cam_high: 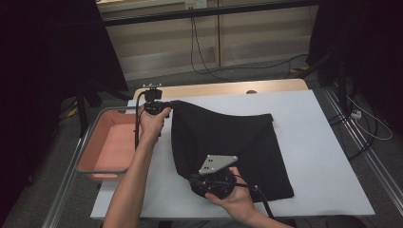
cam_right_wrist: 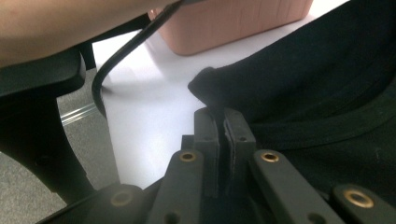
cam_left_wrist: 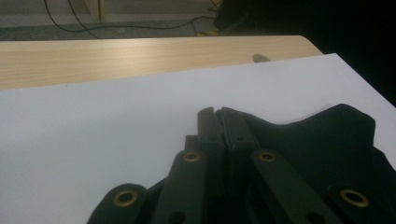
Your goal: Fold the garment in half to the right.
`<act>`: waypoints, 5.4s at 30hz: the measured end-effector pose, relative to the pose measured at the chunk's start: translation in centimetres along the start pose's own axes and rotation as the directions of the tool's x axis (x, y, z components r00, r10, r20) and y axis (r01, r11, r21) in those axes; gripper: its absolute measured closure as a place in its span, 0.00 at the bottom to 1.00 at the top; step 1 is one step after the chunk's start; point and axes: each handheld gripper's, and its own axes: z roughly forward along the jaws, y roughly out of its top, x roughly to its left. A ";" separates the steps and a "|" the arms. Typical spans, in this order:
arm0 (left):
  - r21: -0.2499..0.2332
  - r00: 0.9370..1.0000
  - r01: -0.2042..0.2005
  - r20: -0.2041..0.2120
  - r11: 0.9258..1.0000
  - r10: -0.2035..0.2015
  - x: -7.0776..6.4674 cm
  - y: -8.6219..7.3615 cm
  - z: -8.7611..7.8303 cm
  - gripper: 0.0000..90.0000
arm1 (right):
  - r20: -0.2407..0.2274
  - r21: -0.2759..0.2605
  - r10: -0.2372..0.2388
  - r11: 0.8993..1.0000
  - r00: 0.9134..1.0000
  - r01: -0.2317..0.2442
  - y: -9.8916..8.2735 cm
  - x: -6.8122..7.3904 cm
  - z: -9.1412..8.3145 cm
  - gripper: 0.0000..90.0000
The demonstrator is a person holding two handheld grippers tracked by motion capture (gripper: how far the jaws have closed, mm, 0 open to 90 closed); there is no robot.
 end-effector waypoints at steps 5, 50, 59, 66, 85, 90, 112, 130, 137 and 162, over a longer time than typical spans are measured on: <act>-0.009 1.000 -0.003 -0.016 1.000 0.002 0.2 0.4 -0.5 0.98 | -0.006 -0.017 -0.002 1.000 1.000 0.002 0.6 0.0 0.1 0.96; -0.075 0.993 -0.020 -0.119 0.997 0.011 2.6 3.9 -6.5 0.97 | -0.055 -0.143 -0.088 0.987 0.995 0.079 6.6 2.2 2.4 0.96; -0.064 0.988 -0.038 -0.155 0.997 0.027 2.7 3.8 -6.6 0.97 | -0.060 -0.163 -0.113 0.981 0.992 0.102 6.7 2.7 3.5 0.96; -0.046 0.989 -0.054 -0.143 0.998 0.047 1.5 3.5 -4.9 0.97 | -0.057 -0.152 -0.080 0.986 0.995 0.070 5.1 2.1 2.7 0.96; -0.001 0.994 -0.099 -0.056 0.995 0.099 -3.3 3.2 0.4 0.97 | -0.014 -0.111 -0.011 0.994 1.000 0.009 1.3 0.5 -1.3 0.96; 0.009 0.993 -0.109 -0.037 0.994 0.109 -4.2 3.1 1.6 0.97 | -0.012 -0.103 0.012 0.995 1.000 -0.014 0.5 0.2 -2.0 0.96; 0.063 0.993 -0.120 0.015 0.991 0.119 -6.5 1.5 6.2 0.97 | 0.033 0.001 0.084 0.996 0.996 -0.084 -3.7 -1.7 -2.9 0.94; 0.085 0.988 -0.147 0.056 0.985 0.143 -9.0 0.7 9.0 0.97 | 0.084 0.071 0.116 0.990 0.990 -0.122 -6.6 -2.6 -4.5 0.95; 0.099 0.988 -0.150 0.060 0.984 0.145 -9.1 0.3 9.7 0.97 | 0.125 0.081 0.105 0.990 0.987 -0.116 -7.2 -3.0 -4.7 0.82; 0.107 0.987 -0.155 0.067 0.982 0.149 -11.0 0.2 11.9 0.97 | 0.160 0.035 0.112 0.992 0.981 -0.119 -6.8 -3.5 -7.6 1.00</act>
